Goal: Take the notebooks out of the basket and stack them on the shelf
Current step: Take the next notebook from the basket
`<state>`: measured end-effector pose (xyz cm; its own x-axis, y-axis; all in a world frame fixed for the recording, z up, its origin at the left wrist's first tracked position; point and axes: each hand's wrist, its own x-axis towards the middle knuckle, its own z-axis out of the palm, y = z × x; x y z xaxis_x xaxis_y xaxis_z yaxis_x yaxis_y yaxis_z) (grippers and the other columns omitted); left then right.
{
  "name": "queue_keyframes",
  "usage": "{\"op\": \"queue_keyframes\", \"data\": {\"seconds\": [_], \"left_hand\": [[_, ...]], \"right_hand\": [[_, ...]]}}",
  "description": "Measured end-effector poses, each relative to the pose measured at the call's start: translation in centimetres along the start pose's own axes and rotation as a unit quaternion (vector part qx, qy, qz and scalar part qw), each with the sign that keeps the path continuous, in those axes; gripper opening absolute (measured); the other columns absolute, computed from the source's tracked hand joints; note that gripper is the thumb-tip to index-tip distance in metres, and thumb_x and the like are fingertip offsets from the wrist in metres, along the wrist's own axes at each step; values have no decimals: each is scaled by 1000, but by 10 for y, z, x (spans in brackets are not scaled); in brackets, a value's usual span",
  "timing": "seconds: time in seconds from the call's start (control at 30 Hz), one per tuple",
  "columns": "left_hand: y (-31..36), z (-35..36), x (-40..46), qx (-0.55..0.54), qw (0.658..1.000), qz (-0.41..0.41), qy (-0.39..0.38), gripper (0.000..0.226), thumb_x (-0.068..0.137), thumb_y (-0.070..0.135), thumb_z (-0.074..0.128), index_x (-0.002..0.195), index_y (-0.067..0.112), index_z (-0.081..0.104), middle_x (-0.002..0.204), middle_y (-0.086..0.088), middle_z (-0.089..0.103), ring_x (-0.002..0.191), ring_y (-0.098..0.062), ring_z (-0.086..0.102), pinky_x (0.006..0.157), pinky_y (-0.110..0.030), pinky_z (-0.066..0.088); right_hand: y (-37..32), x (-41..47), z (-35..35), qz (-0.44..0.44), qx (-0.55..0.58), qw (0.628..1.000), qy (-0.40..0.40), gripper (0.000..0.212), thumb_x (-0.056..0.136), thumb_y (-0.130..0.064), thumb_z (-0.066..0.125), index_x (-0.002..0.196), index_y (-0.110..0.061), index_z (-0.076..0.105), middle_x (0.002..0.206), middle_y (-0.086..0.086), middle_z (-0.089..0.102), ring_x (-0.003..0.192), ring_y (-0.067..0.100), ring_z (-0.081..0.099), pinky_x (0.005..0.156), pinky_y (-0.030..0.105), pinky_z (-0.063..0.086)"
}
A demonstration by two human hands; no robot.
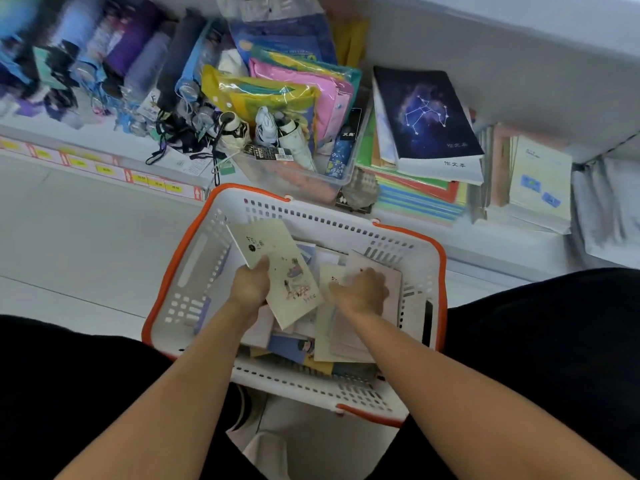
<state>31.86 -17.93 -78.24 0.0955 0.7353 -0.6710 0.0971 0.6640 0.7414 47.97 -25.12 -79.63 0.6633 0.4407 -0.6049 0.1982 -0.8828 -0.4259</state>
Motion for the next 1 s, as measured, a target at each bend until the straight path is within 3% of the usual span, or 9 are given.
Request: {"op": "queue_keyframes", "data": {"seconds": [0.13,0.3,0.37,0.5,0.63,0.7,0.87,0.93,1.0], "left_hand": [[0,2,-6,60,997,45,-24,25,103,29,44,117,13,58,105,-6,66,84,-20,65,64,-31,53],[-3,1,-2,68,997,26,12,32,104,26,42,127,9,56,114,-11,64,95,-28,62,78,-38,51],[-1,2,0,64,998,3,28,33,104,24,41,130,7,54,118,-13,63,96,-30,61,80,-40,51],[7,2,-4,26,999,-36,-4,29,103,26,43,122,9,58,120,-16,65,96,-32,64,80,-42,53],[26,-1,-18,-58,992,-34,-109,55,92,65,42,118,23,67,107,-4,74,96,-22,70,81,-36,54],[30,-8,-23,-55,994,0,-93,38,95,49,52,115,20,67,108,-6,74,99,-21,70,85,-34,54],[52,-35,-32,-109,991,19,-75,27,94,11,58,120,7,63,112,-18,71,93,-32,70,69,-38,59],[78,-44,-42,-152,982,47,-106,26,93,8,58,118,8,64,110,-18,72,90,-32,72,68,-41,60],[107,-50,-52,-162,974,76,-137,24,91,5,59,114,8,65,106,-17,73,89,-32,72,68,-41,60]], "right_hand": [[38,14,15,117,-121,982,-80,126,71,-60,77,155,-4,1,163,15,0,146,44,10,116,55,26],[38,13,27,-5,-136,988,-70,44,87,-46,61,111,-8,61,118,13,60,101,31,61,79,33,53],[28,6,14,-59,-117,989,-63,22,96,-31,52,88,-11,58,87,5,61,81,26,62,61,27,46],[-21,-38,-6,-263,-152,952,-36,23,100,-18,43,92,-8,62,81,6,63,77,28,63,61,28,41],[-55,-82,0,-468,-210,857,-57,22,97,-25,46,101,-12,63,90,10,69,79,31,65,64,35,50],[-59,-88,1,-505,-183,840,-78,18,94,-29,51,97,-18,65,91,3,71,83,25,66,67,36,52],[-81,-63,-26,-367,-81,926,19,57,81,-54,68,127,-21,57,124,-1,59,116,21,53,92,35,48],[-95,-54,-46,-303,7,949,-86,67,80,-57,70,131,-18,51,128,0,59,113,18,57,94,40,51],[-109,-59,-60,-287,166,910,-248,40,94,-36,64,127,-15,58,123,3,68,106,19,68,89,42,57]]}}
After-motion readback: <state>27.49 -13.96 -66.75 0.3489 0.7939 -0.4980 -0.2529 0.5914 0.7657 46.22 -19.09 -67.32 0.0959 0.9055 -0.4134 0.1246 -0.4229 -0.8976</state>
